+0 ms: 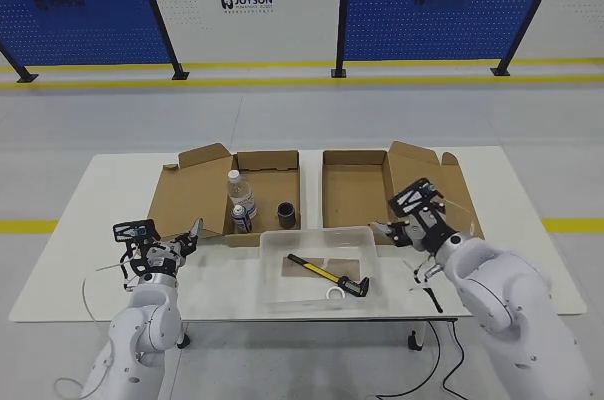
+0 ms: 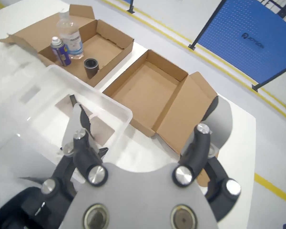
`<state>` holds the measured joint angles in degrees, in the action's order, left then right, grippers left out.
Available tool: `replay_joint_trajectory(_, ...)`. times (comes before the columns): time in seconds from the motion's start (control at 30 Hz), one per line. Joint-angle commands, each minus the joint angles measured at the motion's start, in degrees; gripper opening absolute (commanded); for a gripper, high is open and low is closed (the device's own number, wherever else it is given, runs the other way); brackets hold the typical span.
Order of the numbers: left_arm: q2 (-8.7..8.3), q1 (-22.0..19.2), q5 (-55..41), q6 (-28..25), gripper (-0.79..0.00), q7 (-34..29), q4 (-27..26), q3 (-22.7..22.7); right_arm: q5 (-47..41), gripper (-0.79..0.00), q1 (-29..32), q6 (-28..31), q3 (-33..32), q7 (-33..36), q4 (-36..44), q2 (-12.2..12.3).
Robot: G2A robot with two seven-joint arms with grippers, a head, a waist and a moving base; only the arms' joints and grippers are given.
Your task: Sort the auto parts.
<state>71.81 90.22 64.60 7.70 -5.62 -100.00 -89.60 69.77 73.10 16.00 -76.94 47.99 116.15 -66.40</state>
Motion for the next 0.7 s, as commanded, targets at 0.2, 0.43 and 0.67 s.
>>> replay_joint_trajectory(0.2, 0.00, 0.00, -0.01, 0.00, 0.000, 0.00, 0.00, 0.00, -10.00, 0.000, -7.27, 0.31, 7.13, 11.63, -7.13, -0.94)
replay_joint_trajectory(0.43, 0.00, 0.00, -0.01, 0.00, 0.000, 0.00, 0.00, 0.00, -19.79, 0.000, -10.90, -1.24, 9.40, 20.62, -12.28, -1.33)
replay_joint_trajectory(0.67, 0.00, 0.00, -0.01, 0.00, 0.000, 0.00, 0.00, 0.00, -24.23, 0.000, -15.19, 6.02, 8.93, 26.76, -17.46, -0.70)
